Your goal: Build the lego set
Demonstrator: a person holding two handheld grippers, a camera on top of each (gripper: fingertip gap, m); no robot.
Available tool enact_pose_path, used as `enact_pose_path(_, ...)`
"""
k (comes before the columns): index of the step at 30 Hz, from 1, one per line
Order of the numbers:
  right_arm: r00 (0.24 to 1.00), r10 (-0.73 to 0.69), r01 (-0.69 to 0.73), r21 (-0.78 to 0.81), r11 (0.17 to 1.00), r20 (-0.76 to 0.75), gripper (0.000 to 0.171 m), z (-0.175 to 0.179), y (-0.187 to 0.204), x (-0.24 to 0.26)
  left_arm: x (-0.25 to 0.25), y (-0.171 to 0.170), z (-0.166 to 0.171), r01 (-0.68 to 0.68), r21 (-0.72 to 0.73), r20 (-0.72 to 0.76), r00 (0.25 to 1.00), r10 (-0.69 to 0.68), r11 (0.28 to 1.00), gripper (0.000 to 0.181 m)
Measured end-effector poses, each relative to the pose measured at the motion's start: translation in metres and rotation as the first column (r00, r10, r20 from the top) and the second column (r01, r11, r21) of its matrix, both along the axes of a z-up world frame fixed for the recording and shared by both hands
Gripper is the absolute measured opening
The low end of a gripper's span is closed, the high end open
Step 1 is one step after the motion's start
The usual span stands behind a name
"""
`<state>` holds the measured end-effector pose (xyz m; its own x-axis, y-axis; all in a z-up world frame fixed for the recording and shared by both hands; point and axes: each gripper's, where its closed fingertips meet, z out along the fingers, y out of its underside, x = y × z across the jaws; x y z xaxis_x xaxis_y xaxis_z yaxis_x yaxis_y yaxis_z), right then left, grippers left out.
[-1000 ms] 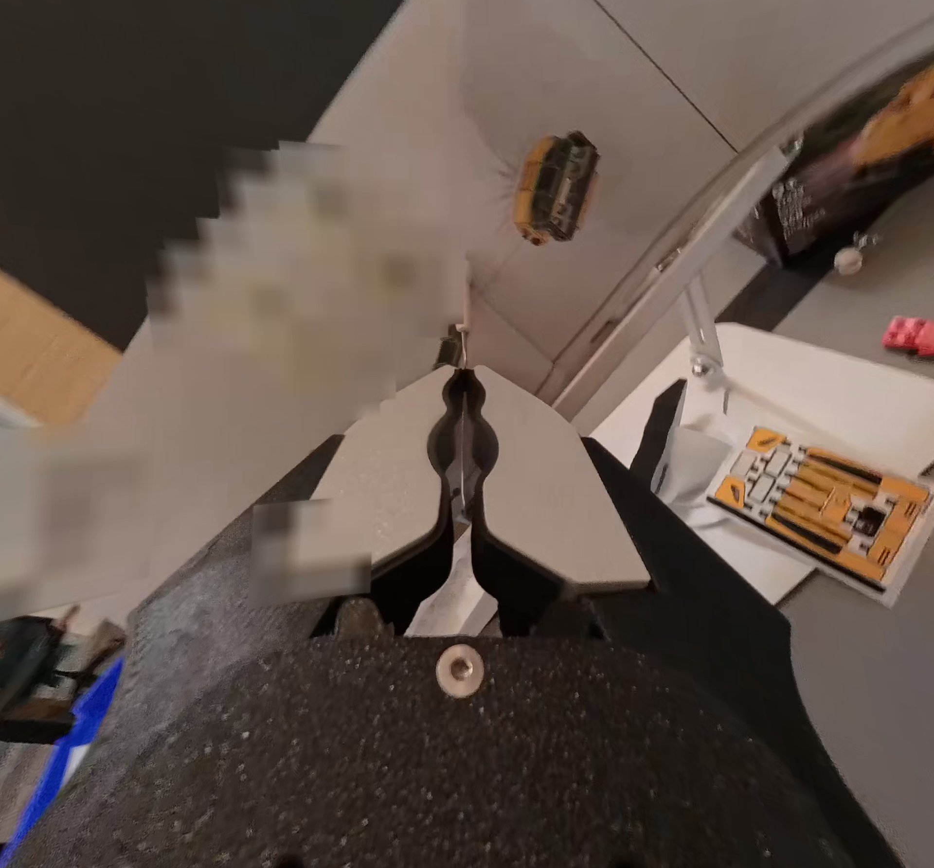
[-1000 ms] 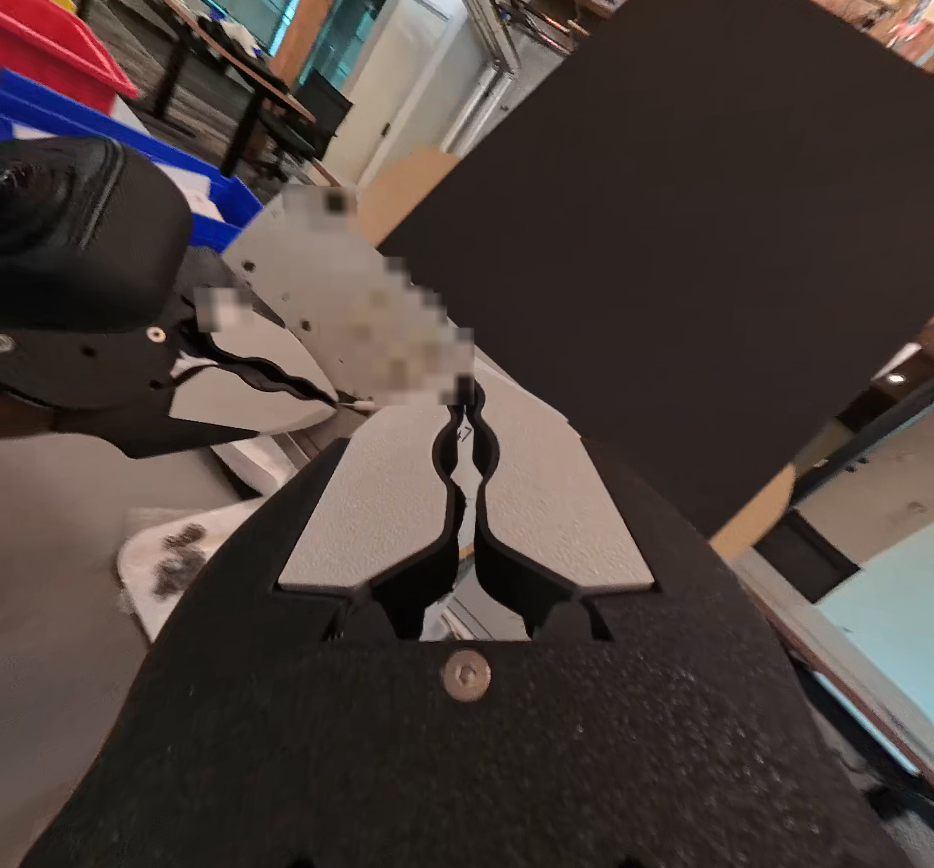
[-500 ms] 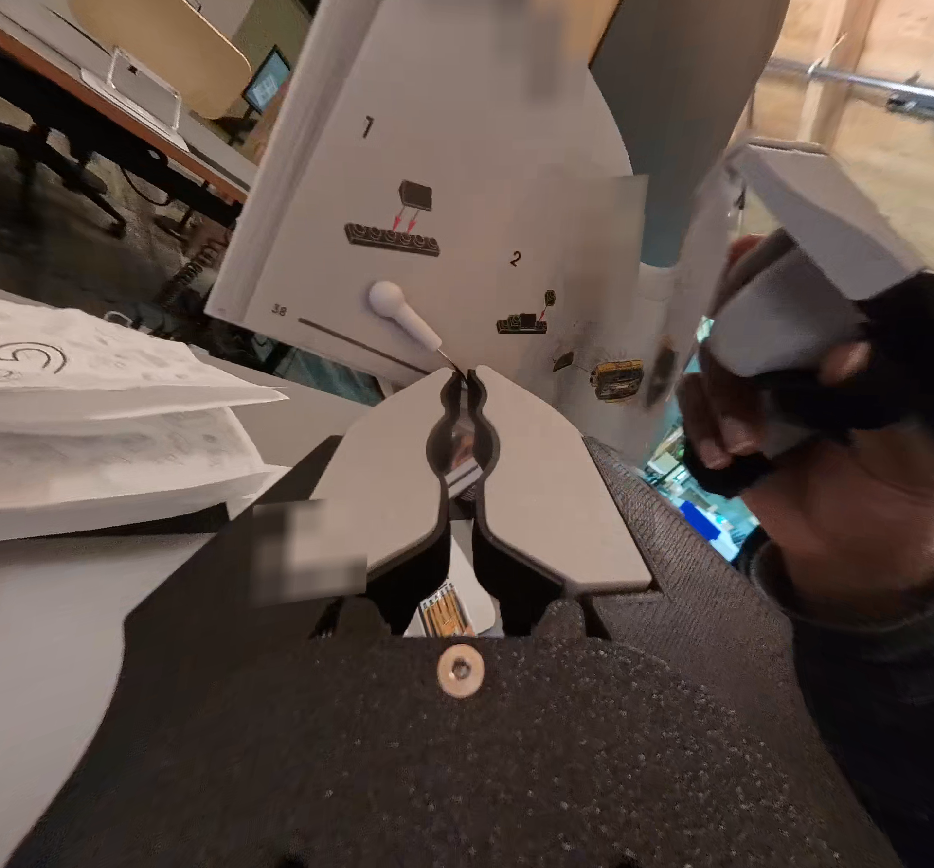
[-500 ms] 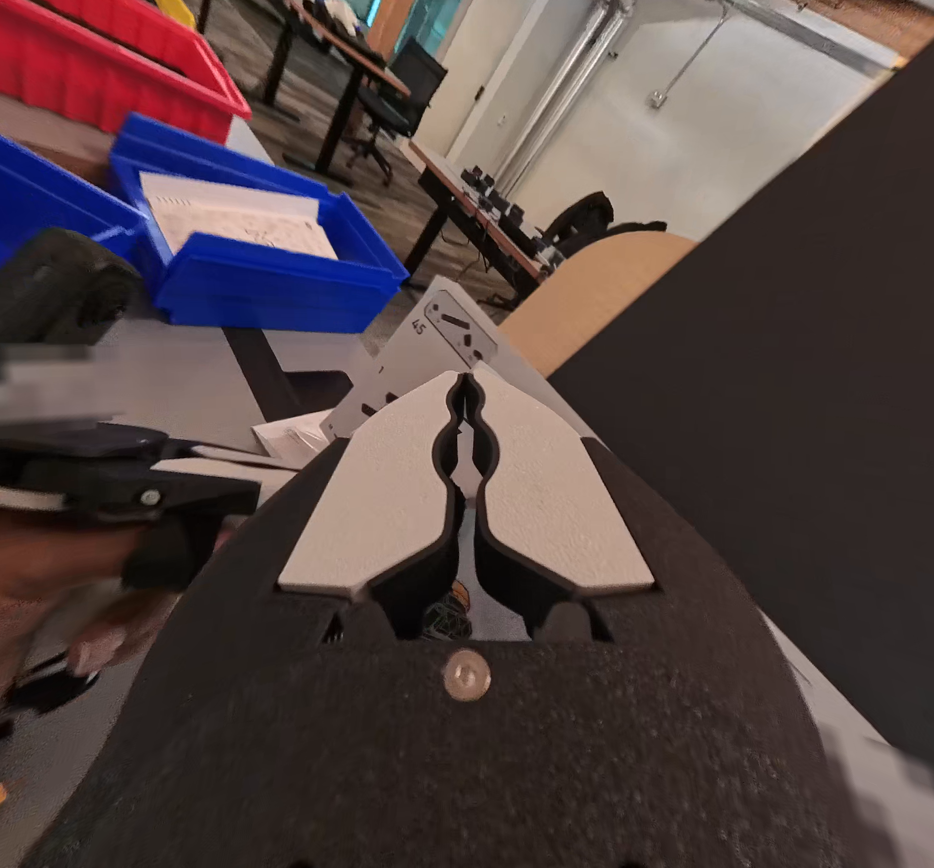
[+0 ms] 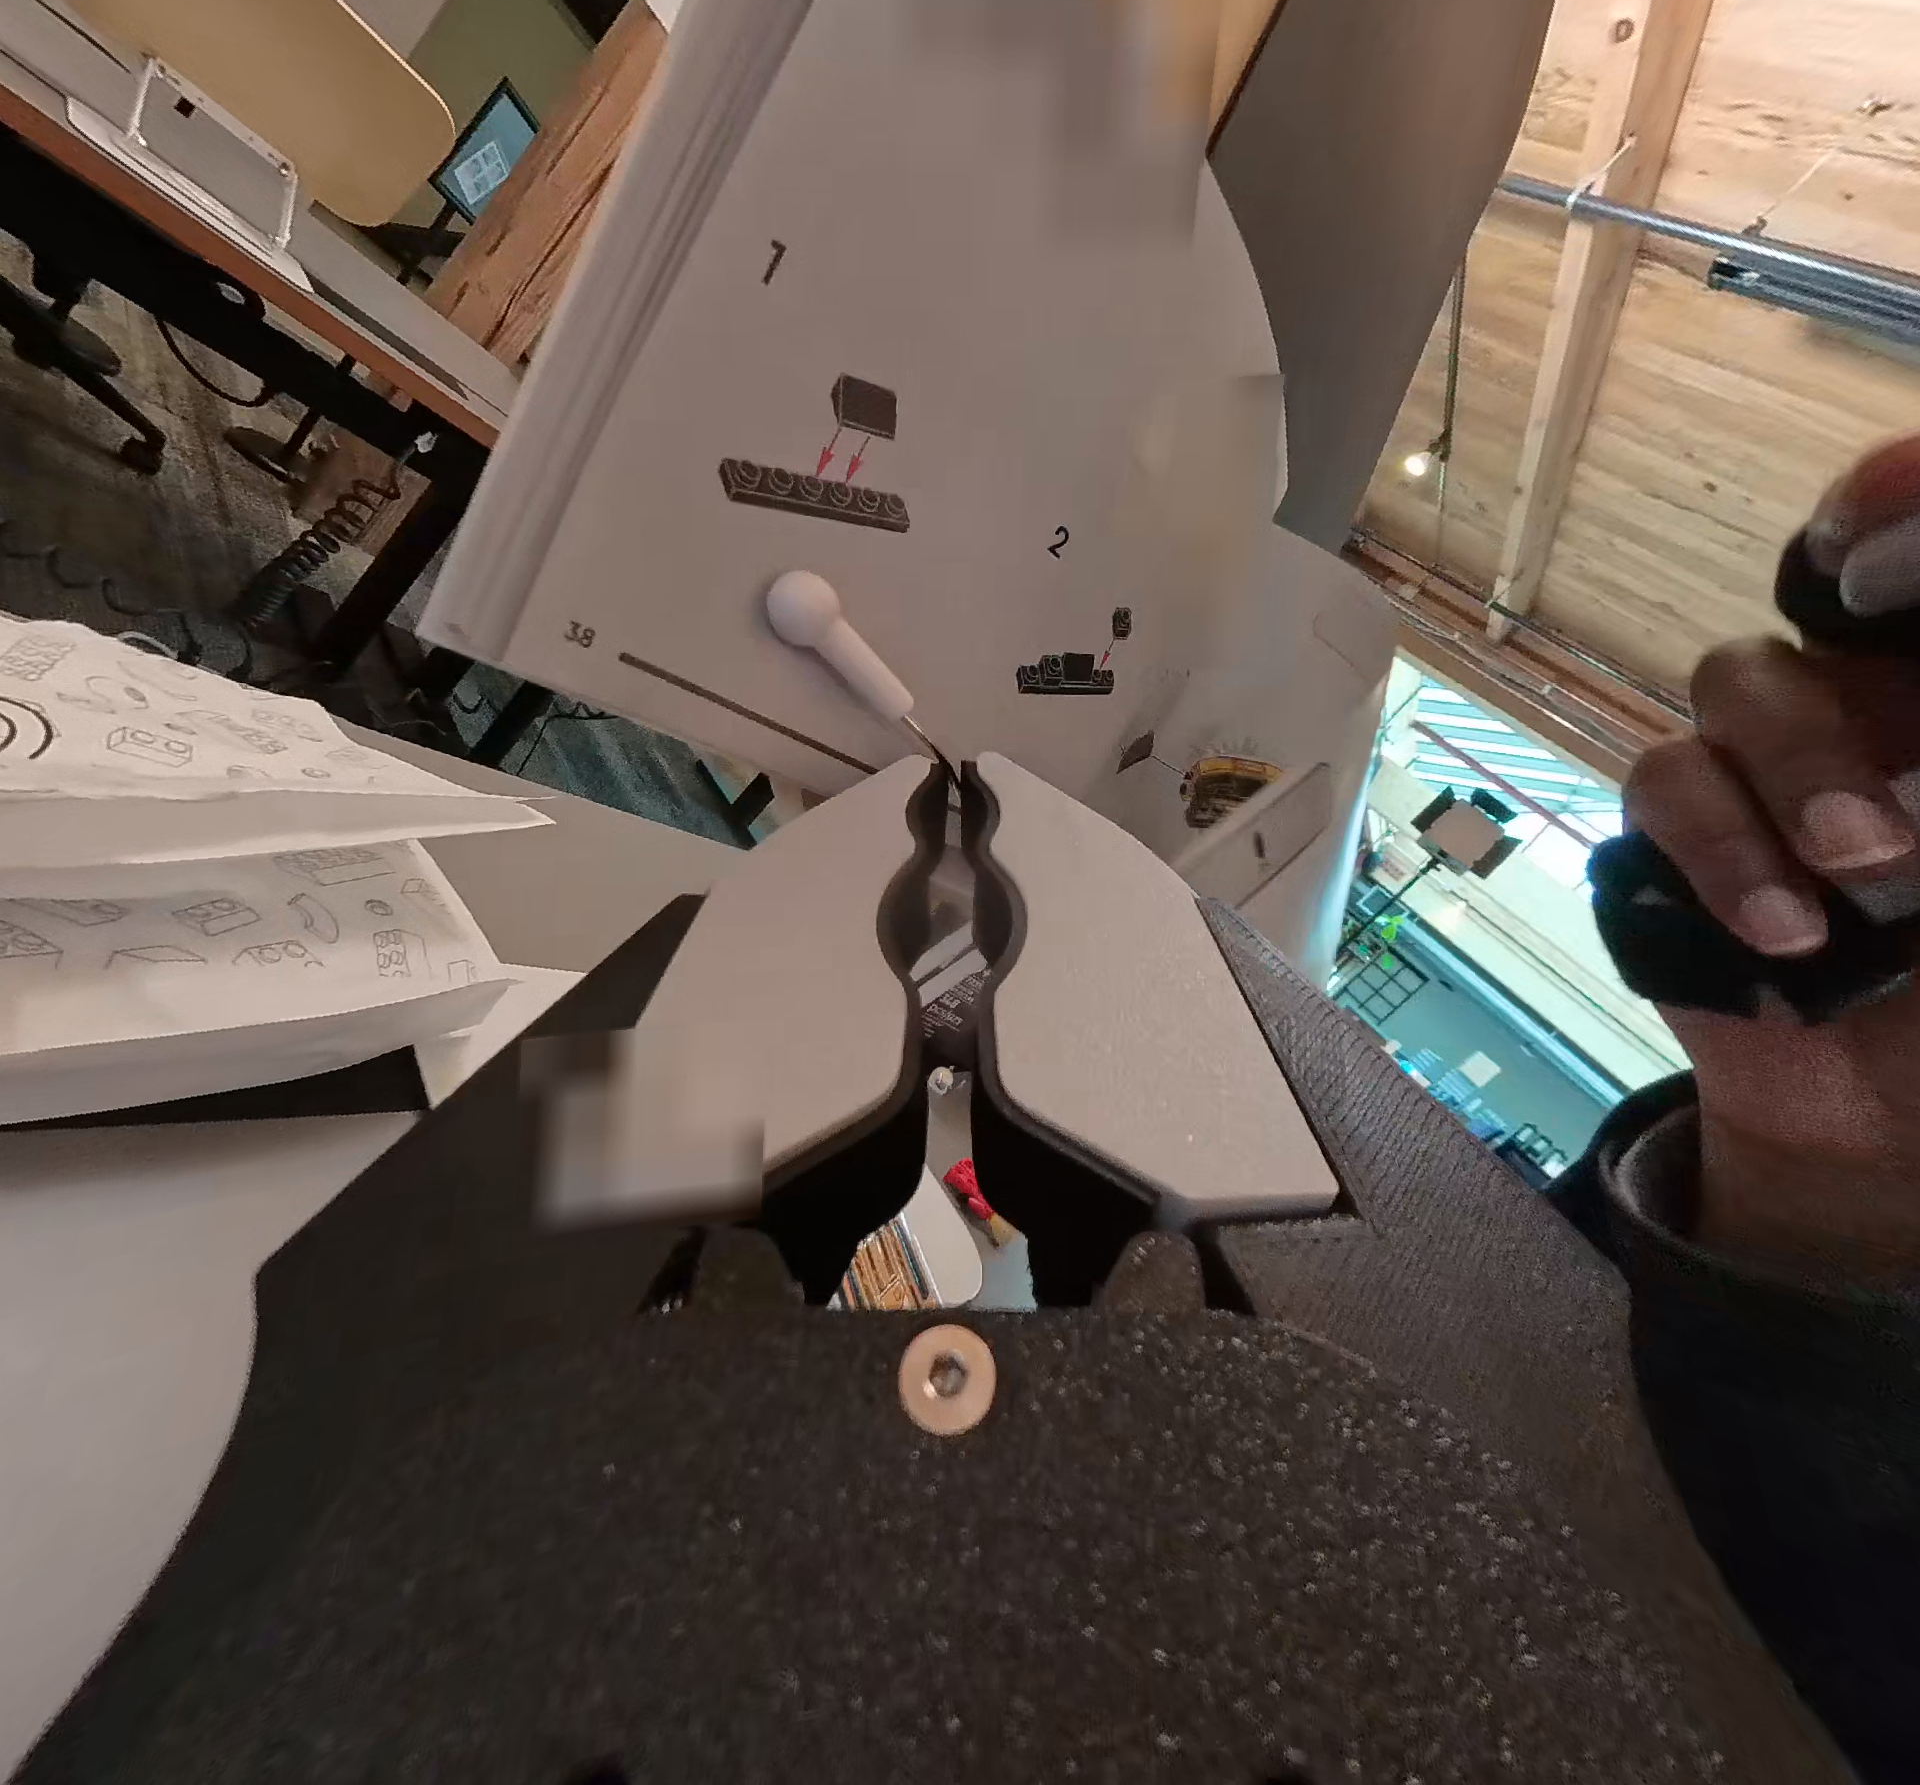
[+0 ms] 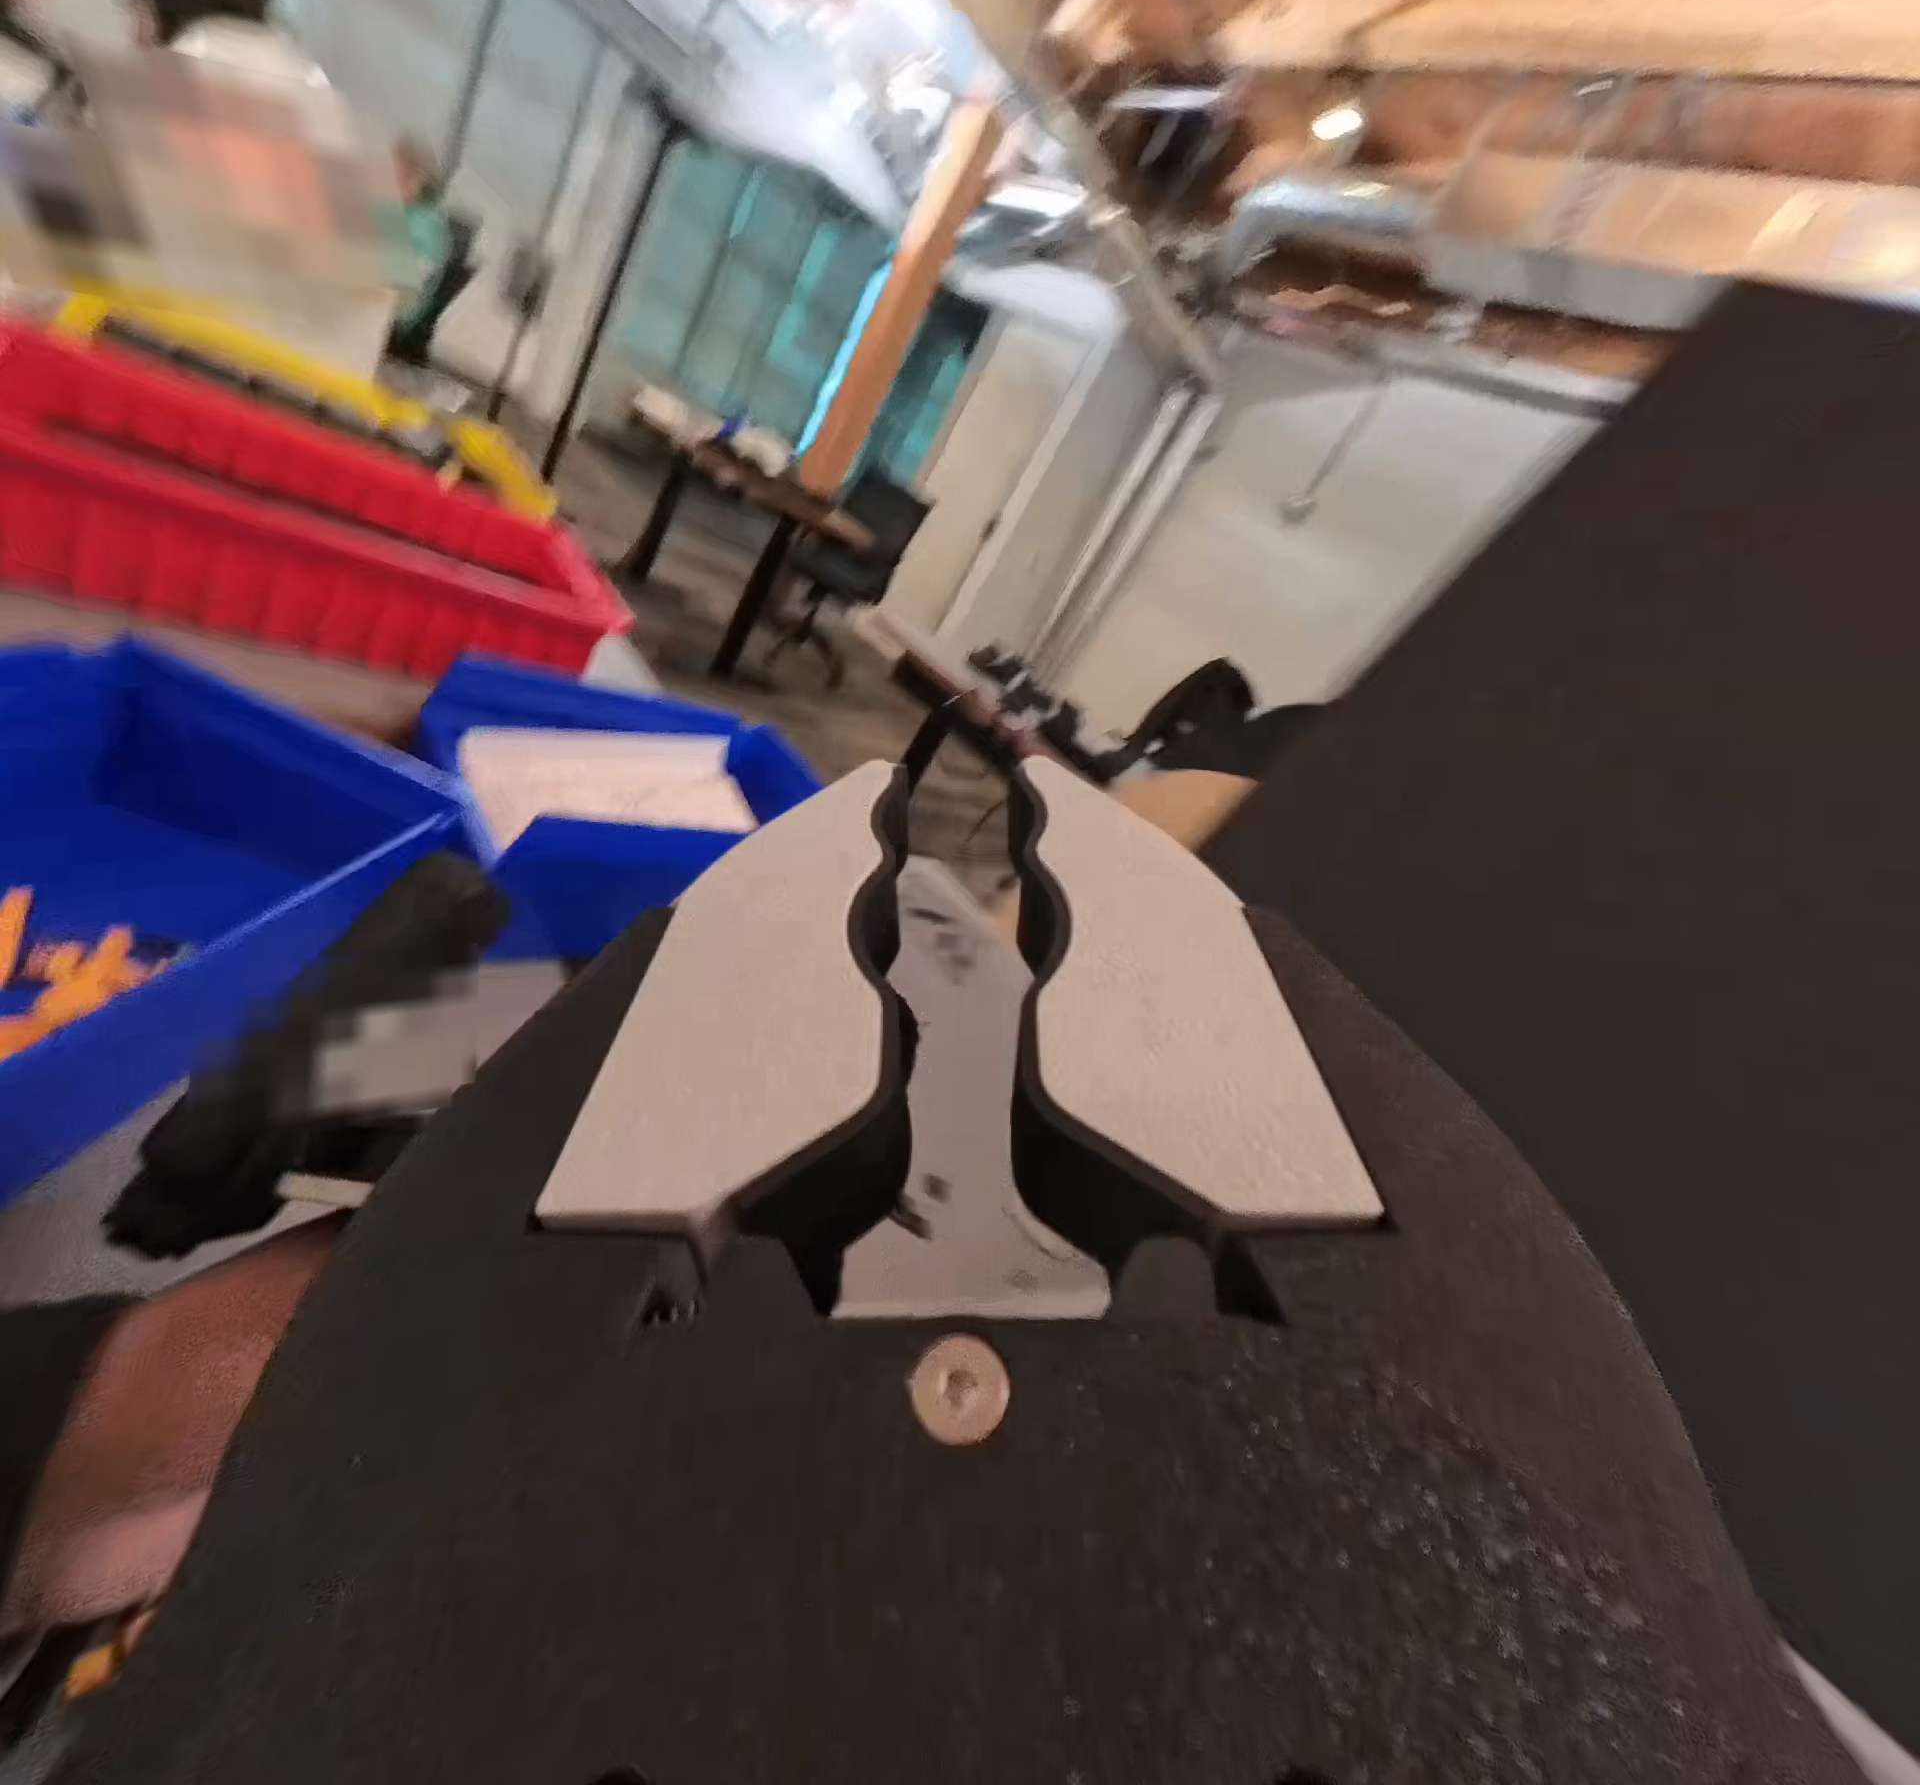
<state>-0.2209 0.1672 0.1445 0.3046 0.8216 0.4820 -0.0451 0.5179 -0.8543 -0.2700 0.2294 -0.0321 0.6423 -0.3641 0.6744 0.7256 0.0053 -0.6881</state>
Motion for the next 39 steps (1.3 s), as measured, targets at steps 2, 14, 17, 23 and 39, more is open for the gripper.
enact_pose_path(2,0.988,-0.130,0.125,-0.058,0.990,-0.080,0.014,0.015,0.044,0.063,0.000,0.000,0.000,0.002,0.000,-0.006,1.000,-0.002,1.000,0.002)
enact_pose_path(14,0.788,-0.312,0.232,0.213,0.949,0.531,0.000,-0.145,0.123,0.076,-0.001,0.000,-0.004,-0.003,0.022,0.066,0.998,0.001,1.000,0.002)
enact_pose_path(17,0.743,-0.352,0.187,0.329,0.926,0.570,0.000,-0.152,0.113,0.048,-0.001,-0.003,-0.008,0.010,0.036,0.127,0.992,-0.015,0.999,0.002)
enact_pose_path(23,0.697,-0.418,0.215,0.386,0.897,0.583,0.000,-0.154,0.114,0.027,0.001,-0.008,-0.016,0.028,0.076,0.262,0.964,-0.047,0.997,0.001)
enact_pose_path(39,0.744,-0.403,0.324,0.239,0.915,0.533,0.000,-0.148,0.116,0.014,0.008,-0.016,-0.007,-0.102,0.097,0.204,0.976,0.080,0.990,0.001)
